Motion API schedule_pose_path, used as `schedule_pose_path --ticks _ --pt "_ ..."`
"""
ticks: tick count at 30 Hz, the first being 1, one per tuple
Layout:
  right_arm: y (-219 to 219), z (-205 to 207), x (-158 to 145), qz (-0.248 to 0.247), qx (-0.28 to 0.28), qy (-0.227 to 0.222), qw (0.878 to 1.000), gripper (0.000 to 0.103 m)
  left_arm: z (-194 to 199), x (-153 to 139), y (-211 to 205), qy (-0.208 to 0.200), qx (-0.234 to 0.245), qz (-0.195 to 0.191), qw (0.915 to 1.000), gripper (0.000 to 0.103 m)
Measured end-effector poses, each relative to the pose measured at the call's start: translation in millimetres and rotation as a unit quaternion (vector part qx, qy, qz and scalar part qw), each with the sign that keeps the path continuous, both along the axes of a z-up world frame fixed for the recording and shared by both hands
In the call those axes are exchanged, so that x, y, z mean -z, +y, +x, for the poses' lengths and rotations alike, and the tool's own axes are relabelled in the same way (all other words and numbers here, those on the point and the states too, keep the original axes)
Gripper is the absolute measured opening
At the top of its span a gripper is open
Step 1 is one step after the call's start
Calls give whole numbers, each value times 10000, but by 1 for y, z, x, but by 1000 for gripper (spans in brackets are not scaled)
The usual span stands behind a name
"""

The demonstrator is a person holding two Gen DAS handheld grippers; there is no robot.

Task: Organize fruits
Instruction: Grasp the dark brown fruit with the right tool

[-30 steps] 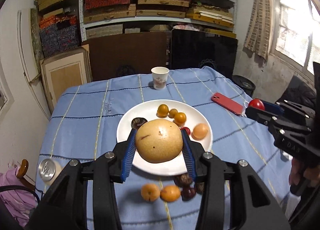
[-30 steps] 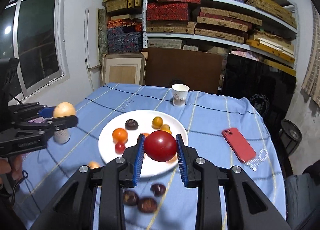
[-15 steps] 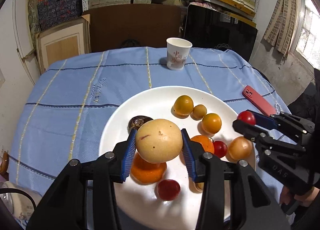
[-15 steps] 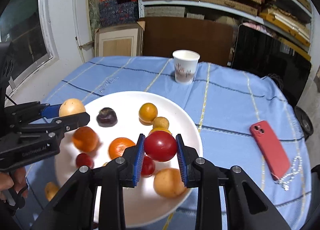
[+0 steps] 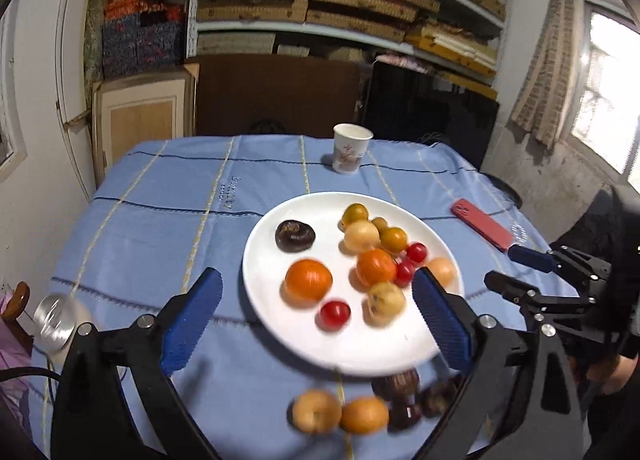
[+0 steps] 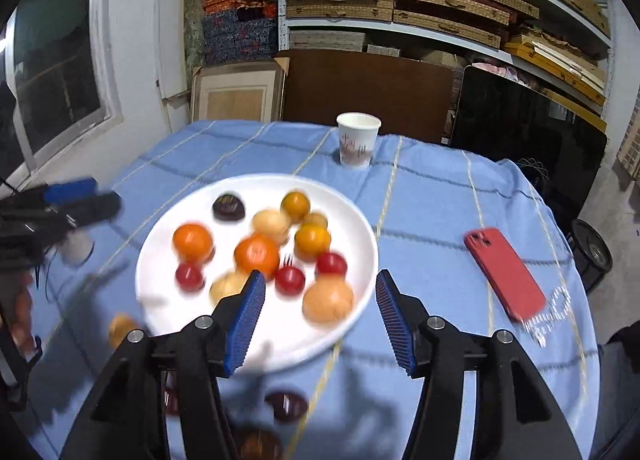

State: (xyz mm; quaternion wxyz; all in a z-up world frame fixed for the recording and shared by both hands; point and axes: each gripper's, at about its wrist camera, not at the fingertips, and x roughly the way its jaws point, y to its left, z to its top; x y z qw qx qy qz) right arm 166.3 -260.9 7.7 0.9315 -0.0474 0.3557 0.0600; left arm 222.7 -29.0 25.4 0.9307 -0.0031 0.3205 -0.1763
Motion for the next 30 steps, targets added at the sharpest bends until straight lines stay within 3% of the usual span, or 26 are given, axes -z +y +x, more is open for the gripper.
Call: schedule_pose_path --ticks 5,9,14,17,25,27,28,30 --pt "16 -65 42 -524 -173 269 9981 58 -68 5 18 43 311 -9 9995 95" --pt "15 -70 69 -285 -107 510 9982 58 -101 25 29 261 371 -92 9989 96" --pt "14 -58 76 81 -49 611 9981 58 -113 51 40 581 171 -157 9980 96" --pt "17 -54 76 267 -37 642 9976 58 -121 57 42 553 117 -101 9984 96" --pt "24 -40 85 223 117 820 9963 58 -121 62 36 615 222 -17 9979 96" --pt "24 -40 90 279 116 867 9958 51 -121 62 33 592 224 79 9980 96" --pt "24 -41 88 340 63 838 9959 42 -121 63 32 583 230 114 9980 96" --pt "27 -44 86 374 26 808 9960 42 -119 64 29 598 234 176 9978 96"
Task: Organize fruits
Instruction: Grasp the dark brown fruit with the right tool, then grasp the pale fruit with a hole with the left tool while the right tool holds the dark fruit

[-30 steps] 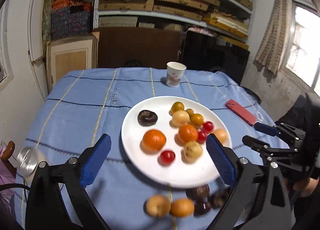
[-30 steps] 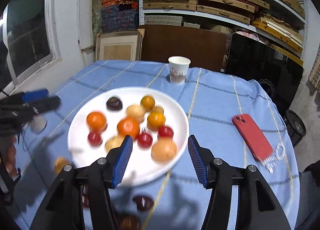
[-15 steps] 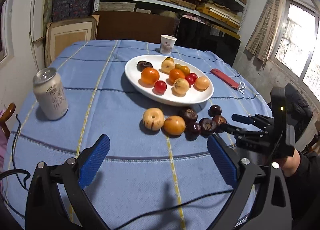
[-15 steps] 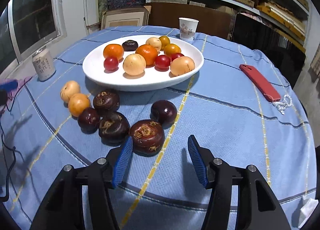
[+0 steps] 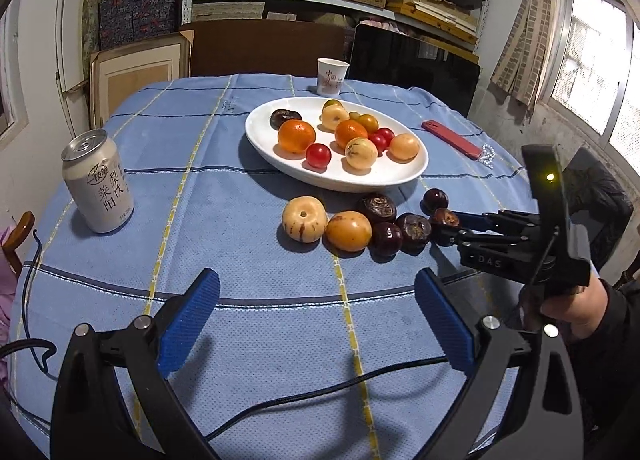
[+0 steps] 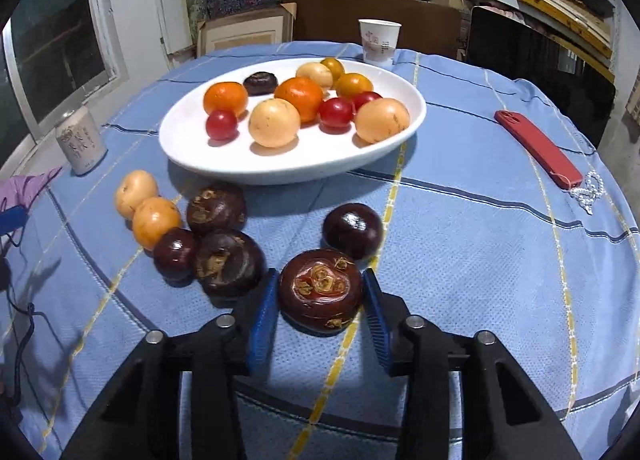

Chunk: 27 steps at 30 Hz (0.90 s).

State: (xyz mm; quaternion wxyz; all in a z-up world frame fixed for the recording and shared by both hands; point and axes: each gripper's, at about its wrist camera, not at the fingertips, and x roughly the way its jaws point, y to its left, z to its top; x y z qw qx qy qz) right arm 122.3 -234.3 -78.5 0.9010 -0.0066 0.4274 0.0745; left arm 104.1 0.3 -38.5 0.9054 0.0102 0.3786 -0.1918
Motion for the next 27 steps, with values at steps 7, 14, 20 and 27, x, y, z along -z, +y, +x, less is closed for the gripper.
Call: schedule_pose_path --ticks 7,14,20,27 --pt "7 -34 -13 157 -58 -291 9994 42 40 2 -11 -33 -177 381 9991 96" --pt "10 -51 -16 296 -185 -541 9979 42 97 33 -29 327 -480 560 9967 84" --pt "9 -54 -17 395 -223 -558 9974 42 111 51 -21 669 -732 478 9939 69" --pt "7 -56 -17 446 -220 -571 9971 42 113 51 -22 575 -768 586 9937 55"
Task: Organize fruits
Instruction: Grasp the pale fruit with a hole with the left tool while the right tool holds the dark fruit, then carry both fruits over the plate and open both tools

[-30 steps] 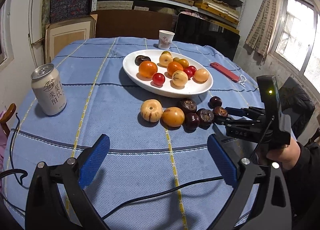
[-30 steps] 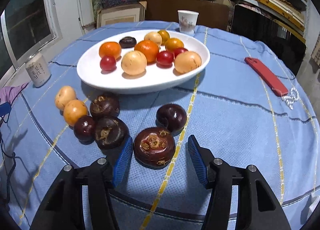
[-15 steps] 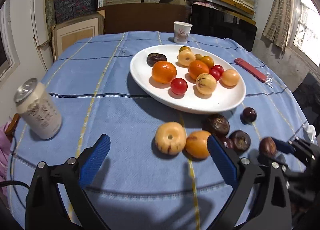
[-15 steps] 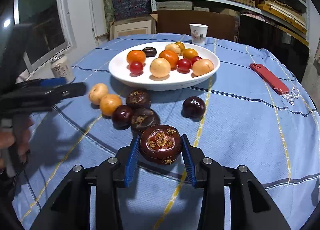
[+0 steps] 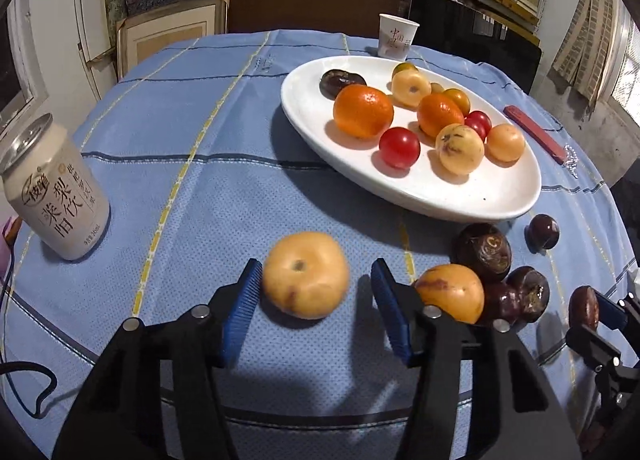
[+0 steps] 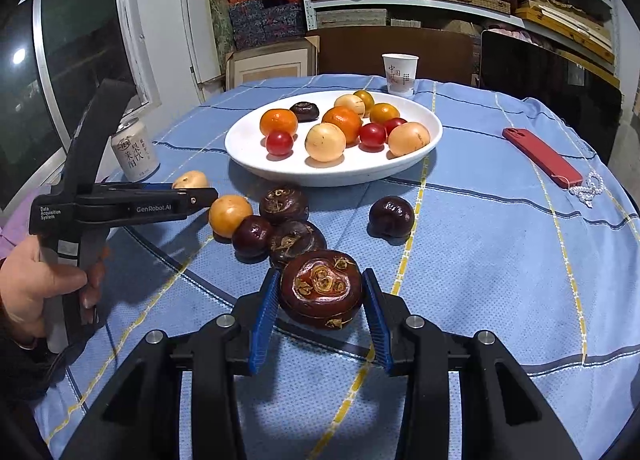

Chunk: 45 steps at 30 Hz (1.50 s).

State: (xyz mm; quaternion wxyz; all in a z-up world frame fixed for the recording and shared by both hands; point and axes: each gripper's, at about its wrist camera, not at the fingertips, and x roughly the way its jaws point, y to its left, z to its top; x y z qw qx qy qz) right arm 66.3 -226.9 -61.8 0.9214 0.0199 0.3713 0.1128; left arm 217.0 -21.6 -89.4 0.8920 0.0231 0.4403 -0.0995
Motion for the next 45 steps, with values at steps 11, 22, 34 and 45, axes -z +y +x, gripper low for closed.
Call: schedule_pose_path --ticks 11,22,34,45 --pt "1 -1 -1 -30 -2 -48 10000 42 3 -1 3 -154 -35 -74 9998 49" --pt "0 -9 -7 53 -7 -298 9995 42 -30 -19 1 -514 329 -213 9979 39" --pt "-9 -52 -43 75 74 -640 9979 42 -112 -92 12 -1448 571 -366 9871 39" --pt "-29 -42 -115 -13 164 -1193 9927 42 -120 -151 10 -1886 662 -420 9789 39"
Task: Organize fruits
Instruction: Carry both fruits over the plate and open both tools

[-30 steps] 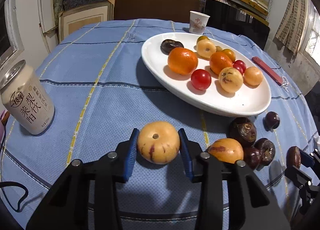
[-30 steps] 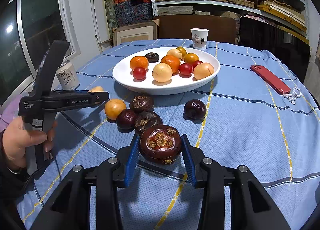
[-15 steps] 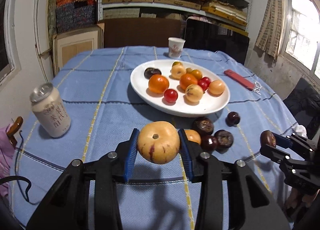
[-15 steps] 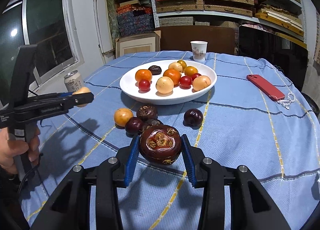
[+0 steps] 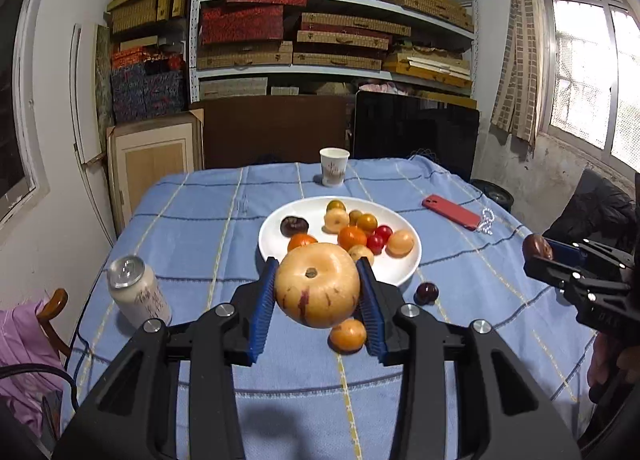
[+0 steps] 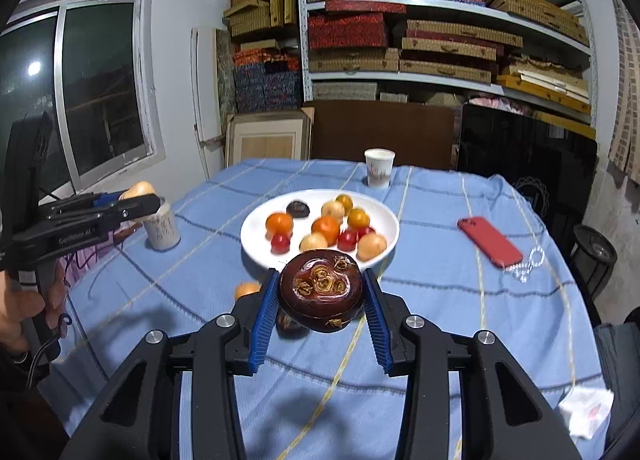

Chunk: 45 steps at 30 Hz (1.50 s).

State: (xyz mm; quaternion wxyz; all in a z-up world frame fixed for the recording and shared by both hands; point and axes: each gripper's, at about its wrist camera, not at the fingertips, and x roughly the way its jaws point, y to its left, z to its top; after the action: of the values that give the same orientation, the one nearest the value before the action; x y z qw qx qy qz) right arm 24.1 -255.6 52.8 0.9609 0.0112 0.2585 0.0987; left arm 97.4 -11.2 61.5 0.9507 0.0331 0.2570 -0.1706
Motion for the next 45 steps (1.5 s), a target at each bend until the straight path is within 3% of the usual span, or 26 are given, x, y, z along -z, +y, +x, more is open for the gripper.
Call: schedule_pose_path --ticks 5,9,13,16,21,22,24,25,26,30,33,35,41,45 --pt "-8 49 -14 27 22 39 10000 42 45 -5 -7 182 -45 4 9998 39" --pt "-4 104 -9 -107 -49 265 9996 42 104 8 -26 522 34 99 9986 39" --pt "0 167 19 -182 -46 687 9975 42 161 39 -45 902 28 113 9959 39" --pt "2 197 42 -207 -23 893 9958 42 193 57 -57 998 122 20 9949 39" --pt "6 229 71 -156 -129 1103 9937 42 231 80 -79 1123 222 262 9931 39" --pt "7 233 76 -163 -169 1153 9931 43 236 83 -82 1165 259 286 9924 40" --pt "11 231 76 -287 -142 1062 9938 56 239 85 -81 1139 190 304 9928 58" --pt "12 227 73 -357 -103 941 9949 67 236 84 -78 1064 129 248 9939 70" --pt "11 221 70 -344 -125 853 9957 68 233 81 -74 1007 81 180 9947 76" --pt "0 197 59 -185 24 801 9966 68 207 71 -56 948 -35 27 9955 80" --pt "-10 159 52 -136 146 769 9968 68 163 55 -37 808 80 -54 9967 83" --pt "-13 132 56 -239 178 802 9963 68 129 46 -23 629 118 -90 9979 94" --pt "-11 54 86 -124 257 1051 9941 68 29 35 19 616 441 -350 9965 96" --pt "-1 29 97 -92 149 1132 9934 68 -4 47 30 709 227 -55 9972 98"
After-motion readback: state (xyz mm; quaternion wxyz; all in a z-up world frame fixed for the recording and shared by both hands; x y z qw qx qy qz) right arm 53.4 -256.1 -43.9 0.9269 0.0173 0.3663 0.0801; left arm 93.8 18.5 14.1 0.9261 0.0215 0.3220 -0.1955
